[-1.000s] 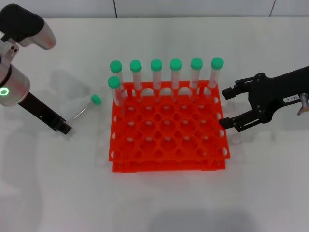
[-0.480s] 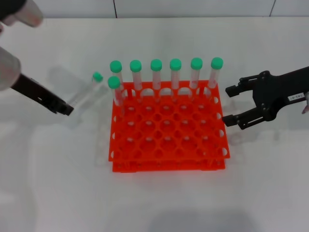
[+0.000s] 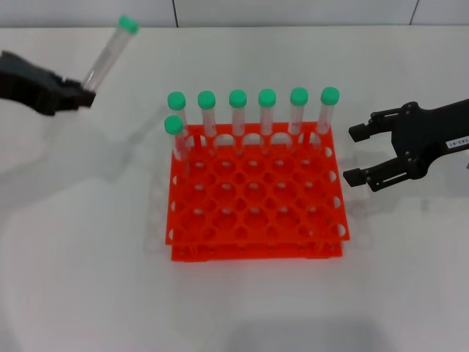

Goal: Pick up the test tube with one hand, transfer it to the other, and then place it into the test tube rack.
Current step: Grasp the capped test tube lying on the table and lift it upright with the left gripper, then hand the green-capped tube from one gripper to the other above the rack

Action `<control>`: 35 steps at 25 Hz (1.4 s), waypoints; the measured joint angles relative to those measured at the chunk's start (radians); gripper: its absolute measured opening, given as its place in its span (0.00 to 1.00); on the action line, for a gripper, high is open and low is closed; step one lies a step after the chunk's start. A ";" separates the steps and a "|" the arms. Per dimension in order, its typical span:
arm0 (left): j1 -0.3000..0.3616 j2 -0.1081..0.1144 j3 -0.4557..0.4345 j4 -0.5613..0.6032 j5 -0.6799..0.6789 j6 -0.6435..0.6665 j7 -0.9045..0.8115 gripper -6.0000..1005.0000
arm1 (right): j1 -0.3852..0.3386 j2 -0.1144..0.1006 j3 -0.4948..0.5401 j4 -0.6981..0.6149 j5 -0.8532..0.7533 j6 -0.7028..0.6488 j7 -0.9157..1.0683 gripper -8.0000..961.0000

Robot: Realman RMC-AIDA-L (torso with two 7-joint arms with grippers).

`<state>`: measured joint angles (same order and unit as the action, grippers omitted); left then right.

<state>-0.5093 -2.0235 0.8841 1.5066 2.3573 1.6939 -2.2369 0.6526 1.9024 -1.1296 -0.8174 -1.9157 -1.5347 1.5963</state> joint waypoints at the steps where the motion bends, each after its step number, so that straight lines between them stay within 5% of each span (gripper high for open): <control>1: 0.008 -0.001 -0.009 0.000 -0.041 -0.004 0.023 0.19 | 0.000 0.001 0.000 0.000 0.000 0.000 0.000 0.89; 8: 0.028 -0.003 -0.033 -0.173 -0.358 -0.030 0.300 0.19 | 0.002 0.008 0.000 -0.001 0.001 0.007 -0.006 0.89; 14: -0.064 0.025 -0.039 -0.508 -0.458 -0.030 0.476 0.19 | -0.006 0.029 0.001 -0.028 0.000 0.012 -0.008 0.89; 20: -0.159 0.049 -0.037 -0.736 -0.432 -0.036 0.573 0.19 | -0.004 0.041 0.000 -0.035 -0.001 0.015 -0.011 0.89; 35: -0.291 0.052 -0.035 -0.851 -0.222 -0.076 0.543 0.19 | -0.011 0.063 0.001 -0.040 -0.002 0.045 -0.047 0.89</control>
<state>-0.7999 -1.9718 0.8486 0.6555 2.1355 1.6183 -1.6943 0.6415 1.9657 -1.1290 -0.8573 -1.9176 -1.4893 1.5491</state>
